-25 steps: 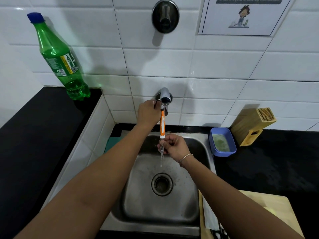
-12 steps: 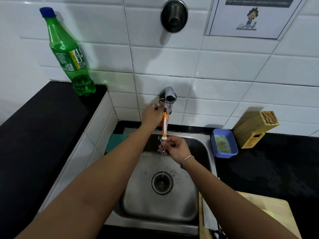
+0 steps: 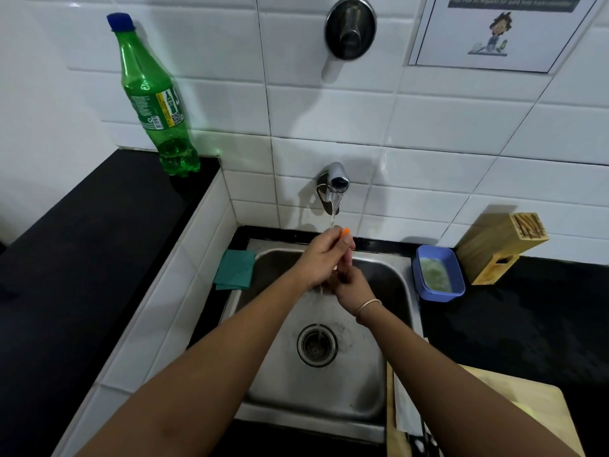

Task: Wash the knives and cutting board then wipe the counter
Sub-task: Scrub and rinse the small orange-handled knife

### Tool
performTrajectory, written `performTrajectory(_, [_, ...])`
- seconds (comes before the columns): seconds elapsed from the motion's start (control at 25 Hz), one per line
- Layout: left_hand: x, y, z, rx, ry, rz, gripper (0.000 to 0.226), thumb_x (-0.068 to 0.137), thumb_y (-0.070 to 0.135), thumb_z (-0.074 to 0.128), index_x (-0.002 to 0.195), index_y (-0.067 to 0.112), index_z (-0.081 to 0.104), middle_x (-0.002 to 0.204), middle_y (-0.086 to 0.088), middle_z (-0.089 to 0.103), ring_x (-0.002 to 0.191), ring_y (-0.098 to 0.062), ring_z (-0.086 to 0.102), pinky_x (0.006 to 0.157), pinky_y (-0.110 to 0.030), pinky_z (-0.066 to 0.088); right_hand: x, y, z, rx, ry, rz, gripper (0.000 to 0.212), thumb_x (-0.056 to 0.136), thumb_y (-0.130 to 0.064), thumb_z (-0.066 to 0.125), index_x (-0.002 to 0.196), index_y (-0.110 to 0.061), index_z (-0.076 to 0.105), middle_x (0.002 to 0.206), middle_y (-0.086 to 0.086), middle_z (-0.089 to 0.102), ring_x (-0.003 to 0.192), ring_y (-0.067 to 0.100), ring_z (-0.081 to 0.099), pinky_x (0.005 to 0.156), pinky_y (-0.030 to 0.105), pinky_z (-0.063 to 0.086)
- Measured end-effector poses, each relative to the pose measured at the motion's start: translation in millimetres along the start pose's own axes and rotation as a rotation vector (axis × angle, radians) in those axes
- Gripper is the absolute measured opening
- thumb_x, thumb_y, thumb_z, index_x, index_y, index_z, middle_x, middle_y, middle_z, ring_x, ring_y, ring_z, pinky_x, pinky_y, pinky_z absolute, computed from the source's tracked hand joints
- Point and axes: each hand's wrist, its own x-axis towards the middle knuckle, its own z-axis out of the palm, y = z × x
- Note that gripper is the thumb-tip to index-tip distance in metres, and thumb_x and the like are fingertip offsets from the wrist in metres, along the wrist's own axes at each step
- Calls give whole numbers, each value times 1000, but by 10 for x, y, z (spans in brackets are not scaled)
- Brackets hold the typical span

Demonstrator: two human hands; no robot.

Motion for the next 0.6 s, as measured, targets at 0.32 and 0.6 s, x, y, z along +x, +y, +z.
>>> performTrajectory(0.32, [315, 110, -191, -556, 784, -356, 27, 101, 4, 32, 96, 25, 48, 61, -1, 49, 44, -12, 44, 39, -25, 42, -142, -268, 135, -223, 469, -375, 13, 92, -13, 63, 98, -13, 75, 87, -1, 74, 79, 10, 66, 75, 21, 51])
performTrajectory(0.6, [-153, -121, 159, -1001, 175, -773, 42, 101, 46, 43, 92, 13, 68, 81, -8, 71, 74, -20, 70, 70, -35, 52, 171, -709, 194, -394, 381, -453, 13, 97, -16, 56, 94, -7, 66, 91, 2, 55, 81, 12, 52, 77, 14, 35])
